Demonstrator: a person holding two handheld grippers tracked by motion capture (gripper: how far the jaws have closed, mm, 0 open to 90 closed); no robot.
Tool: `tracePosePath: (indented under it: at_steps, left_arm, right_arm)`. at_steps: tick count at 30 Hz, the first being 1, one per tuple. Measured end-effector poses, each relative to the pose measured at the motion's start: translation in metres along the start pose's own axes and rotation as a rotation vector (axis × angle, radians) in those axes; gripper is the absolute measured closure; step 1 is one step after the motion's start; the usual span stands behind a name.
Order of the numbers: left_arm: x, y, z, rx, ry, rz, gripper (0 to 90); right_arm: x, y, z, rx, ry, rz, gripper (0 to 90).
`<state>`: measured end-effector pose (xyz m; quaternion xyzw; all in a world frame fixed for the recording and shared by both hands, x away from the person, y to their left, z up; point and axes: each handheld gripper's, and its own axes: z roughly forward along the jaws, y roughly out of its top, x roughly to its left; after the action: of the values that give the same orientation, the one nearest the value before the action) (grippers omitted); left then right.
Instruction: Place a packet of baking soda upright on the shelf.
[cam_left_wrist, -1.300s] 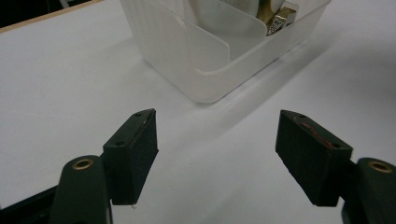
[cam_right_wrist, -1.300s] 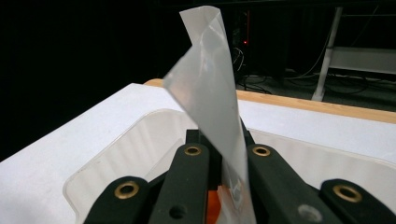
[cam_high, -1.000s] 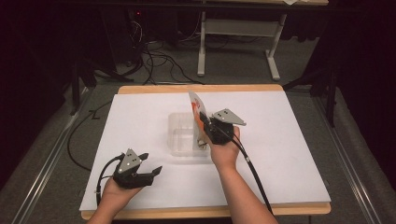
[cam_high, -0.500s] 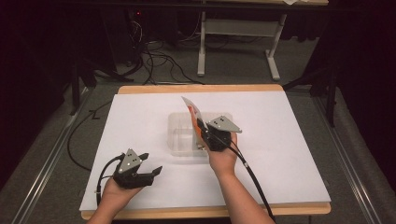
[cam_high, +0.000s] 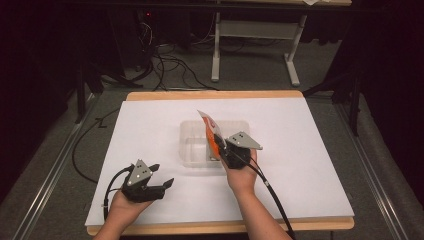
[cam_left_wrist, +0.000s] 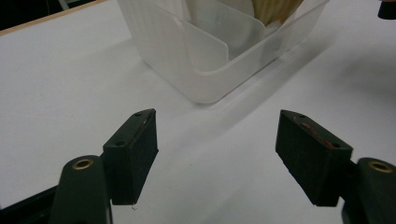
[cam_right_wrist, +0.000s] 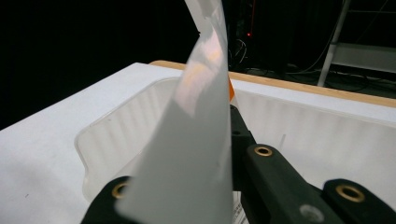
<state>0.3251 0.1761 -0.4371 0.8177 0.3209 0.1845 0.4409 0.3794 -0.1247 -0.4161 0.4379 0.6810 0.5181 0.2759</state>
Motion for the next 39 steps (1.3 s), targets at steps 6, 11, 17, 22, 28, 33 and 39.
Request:
tracePosePath:
  at_steps: [6, 11, 17, 22, 28, 33, 39]
  left_arm:
    - [0.000, 0.000, -0.001, -0.004, 0.001, -0.003, 30.0]
    - [0.001, 0.000, -0.001, -0.006, 0.001, -0.005, 30.0]
    - [0.001, 0.000, -0.001, -0.005, 0.002, -0.005, 29.9]
    - [0.003, -0.001, -0.002, -0.007, 0.003, -0.006, 29.8]
    - [0.004, -0.001, -0.003, -0.007, 0.006, -0.010, 29.8]
    - [0.005, -0.001, -0.003, -0.010, 0.008, -0.014, 29.8]
    - [0.007, -0.001, -0.003, -0.012, 0.012, -0.021, 29.7]
  right_arm:
    - [0.004, 0.007, -0.001, 0.004, 0.015, -0.028, 77.5]
    - [0.004, 0.013, 0.001, 0.026, 0.041, -0.024, 56.6]
    - [0.003, 0.020, 0.004, 0.055, 0.053, -0.035, 33.6]
    - [0.004, 0.021, -0.001, 0.062, 0.057, -0.048, 25.9]
    - [0.004, 0.019, -0.010, 0.067, 0.066, -0.052, 24.8]
    - [0.002, 0.016, -0.021, 0.064, 0.077, -0.067, 24.8]
    - [0.001, 0.011, -0.039, 0.076, 0.096, -0.080, 24.8]
